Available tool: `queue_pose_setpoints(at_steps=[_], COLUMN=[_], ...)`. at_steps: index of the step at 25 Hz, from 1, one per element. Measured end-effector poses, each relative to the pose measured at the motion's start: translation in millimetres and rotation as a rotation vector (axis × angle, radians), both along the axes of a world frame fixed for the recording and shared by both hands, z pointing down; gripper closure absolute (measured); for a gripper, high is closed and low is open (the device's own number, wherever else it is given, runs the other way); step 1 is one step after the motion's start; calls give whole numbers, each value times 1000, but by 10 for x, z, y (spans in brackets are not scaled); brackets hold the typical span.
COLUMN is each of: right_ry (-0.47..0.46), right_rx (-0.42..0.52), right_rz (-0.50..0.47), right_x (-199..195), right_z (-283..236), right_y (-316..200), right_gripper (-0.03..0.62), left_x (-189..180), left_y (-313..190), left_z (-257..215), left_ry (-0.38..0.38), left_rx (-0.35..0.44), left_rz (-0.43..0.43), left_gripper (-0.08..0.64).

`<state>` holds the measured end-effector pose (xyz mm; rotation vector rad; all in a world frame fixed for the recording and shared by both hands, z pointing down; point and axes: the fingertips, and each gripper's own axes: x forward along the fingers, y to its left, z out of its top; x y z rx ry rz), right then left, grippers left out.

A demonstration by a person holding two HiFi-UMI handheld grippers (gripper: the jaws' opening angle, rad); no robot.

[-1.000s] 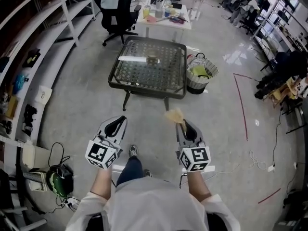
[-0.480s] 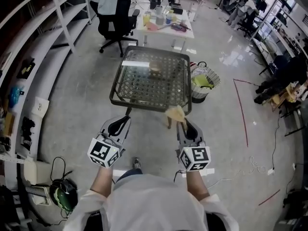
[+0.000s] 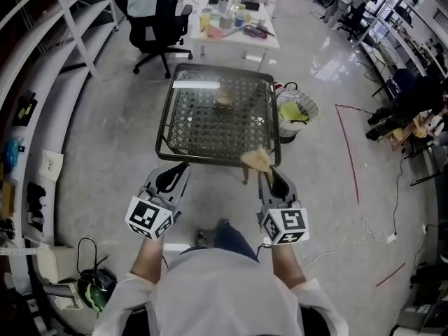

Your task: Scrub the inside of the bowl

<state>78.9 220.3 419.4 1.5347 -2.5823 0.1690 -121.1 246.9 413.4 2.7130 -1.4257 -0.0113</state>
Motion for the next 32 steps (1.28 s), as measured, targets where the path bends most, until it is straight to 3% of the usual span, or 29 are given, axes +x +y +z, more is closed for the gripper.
queue_pose_setpoints(at_steps=[7,22,32], right_ry=[2,4,-3], right_rx=[2,-11,-59], right_rz=[-28,-129,-86], right_x=[-31,225,111], right_z=[-9,83,312], right_y=[-577,-1887,-2572], right_gripper=[502,502,502], left_x=[-6,348,228], left_y=[-537,-1756,-2509], left_z=[29,21,227], left_ry=[-1,-35,-44], left_rx=[-15,-8,-62], left_rz=[-28,-104,-67], left_gripper=[514,514,514])
